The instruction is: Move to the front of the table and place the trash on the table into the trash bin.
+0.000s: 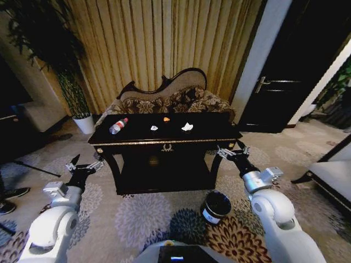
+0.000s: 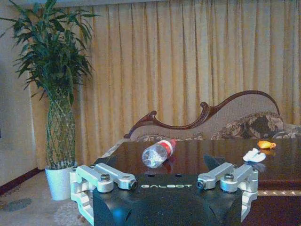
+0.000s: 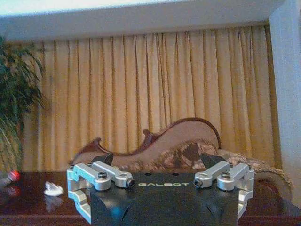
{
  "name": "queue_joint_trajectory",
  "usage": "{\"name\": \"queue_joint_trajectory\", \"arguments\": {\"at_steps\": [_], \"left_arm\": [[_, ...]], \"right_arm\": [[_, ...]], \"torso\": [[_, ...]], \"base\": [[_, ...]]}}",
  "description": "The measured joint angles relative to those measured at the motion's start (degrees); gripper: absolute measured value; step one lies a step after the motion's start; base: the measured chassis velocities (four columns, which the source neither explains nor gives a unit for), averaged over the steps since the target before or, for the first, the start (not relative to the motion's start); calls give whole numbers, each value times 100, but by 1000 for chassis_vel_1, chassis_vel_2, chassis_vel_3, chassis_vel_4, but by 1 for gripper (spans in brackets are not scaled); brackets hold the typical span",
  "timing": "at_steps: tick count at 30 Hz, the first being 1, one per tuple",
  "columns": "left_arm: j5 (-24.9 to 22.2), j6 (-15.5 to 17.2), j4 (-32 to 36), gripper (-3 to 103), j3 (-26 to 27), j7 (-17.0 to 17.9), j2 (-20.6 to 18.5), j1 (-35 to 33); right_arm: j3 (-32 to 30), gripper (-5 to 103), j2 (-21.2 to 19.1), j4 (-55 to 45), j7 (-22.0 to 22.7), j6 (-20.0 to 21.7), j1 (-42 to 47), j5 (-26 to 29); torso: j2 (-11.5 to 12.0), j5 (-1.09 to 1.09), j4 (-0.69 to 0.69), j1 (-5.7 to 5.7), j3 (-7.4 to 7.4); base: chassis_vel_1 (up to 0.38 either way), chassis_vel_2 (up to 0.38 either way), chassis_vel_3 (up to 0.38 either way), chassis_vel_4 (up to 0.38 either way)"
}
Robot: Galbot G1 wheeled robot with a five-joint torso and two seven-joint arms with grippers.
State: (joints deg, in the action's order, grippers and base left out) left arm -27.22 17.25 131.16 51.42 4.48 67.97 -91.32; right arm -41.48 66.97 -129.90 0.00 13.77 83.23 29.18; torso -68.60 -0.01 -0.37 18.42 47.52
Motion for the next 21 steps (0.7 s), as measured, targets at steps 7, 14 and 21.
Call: {"name": "queue_joint_trajectory", "arguments": {"at_steps": [7,14,21], "left_arm": [[1,-7,39,100,5,-6,7,-4],[2,-28,71,100,34,-5,18,-45],[-3,-29,77,100,28,-3,6,-23]], "right_arm": [[79,100,51,69,0,-3,103,-164],[16,100,29,175,0,-4,64,-164],[1,100,106,209,0,-4,165,-231]], "torso": [[0,2,0,1,0],[-1,0,0,-1,-1],[0,1,-1,-1,0]], "base": [[-162,168,163,-170],[-113,108,101,-113],[-109,127,113,-112]]}}
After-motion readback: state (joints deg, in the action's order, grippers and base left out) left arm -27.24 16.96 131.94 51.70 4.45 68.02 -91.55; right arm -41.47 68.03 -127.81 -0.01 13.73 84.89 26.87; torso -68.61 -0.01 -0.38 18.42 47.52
